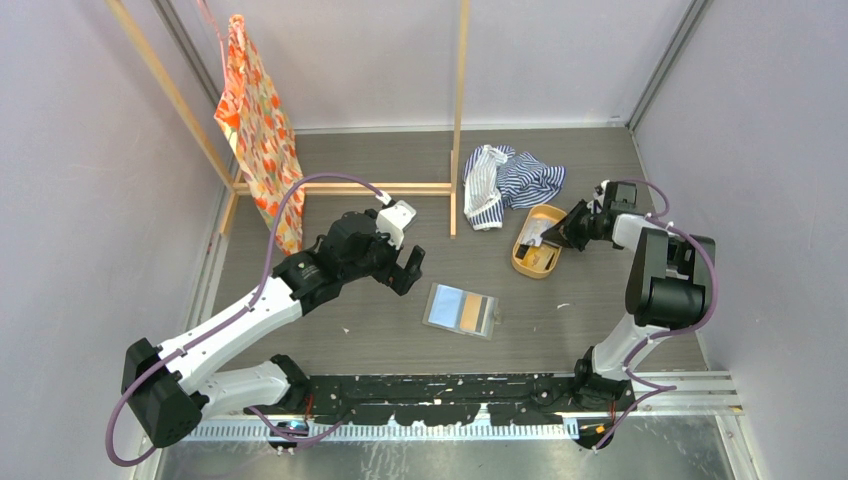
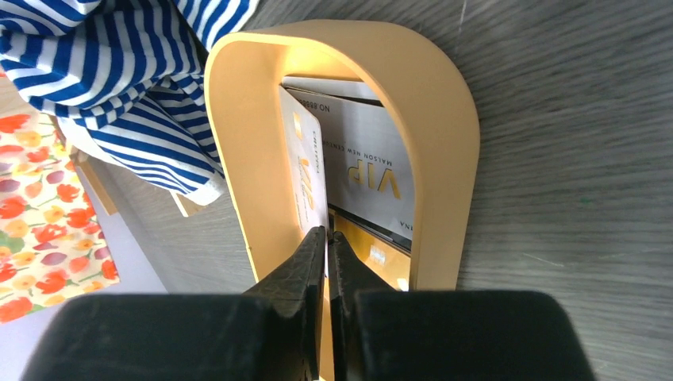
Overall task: Put the credit cards into the card holder
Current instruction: Pick up the credit card from the storage box.
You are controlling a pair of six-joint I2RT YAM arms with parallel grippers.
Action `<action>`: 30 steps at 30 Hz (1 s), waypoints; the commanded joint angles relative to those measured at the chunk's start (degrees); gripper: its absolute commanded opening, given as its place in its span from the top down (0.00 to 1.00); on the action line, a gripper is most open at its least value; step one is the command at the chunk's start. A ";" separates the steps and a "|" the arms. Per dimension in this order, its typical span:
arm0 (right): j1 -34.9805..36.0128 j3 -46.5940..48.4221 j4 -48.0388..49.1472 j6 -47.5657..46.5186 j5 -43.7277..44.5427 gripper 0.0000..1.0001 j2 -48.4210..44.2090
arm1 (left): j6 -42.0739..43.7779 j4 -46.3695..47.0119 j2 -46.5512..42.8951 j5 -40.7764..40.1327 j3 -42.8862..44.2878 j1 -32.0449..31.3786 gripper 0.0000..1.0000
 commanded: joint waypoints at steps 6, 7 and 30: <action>-0.18 -1.47 10.00 5.06 -5.36 0.84 -1.81 | 0.84 0.51 -1.26 0.31 0.44 0.24 0.00; -0.19 -1.73 10.61 5.43 -5.59 0.82 -2.00 | 0.84 0.55 -1.22 0.24 0.42 0.24 0.00; -0.10 1.16 6.55 3.50 -1.68 0.79 2.82 | 0.93 0.56 -0.65 -0.30 0.41 0.24 0.00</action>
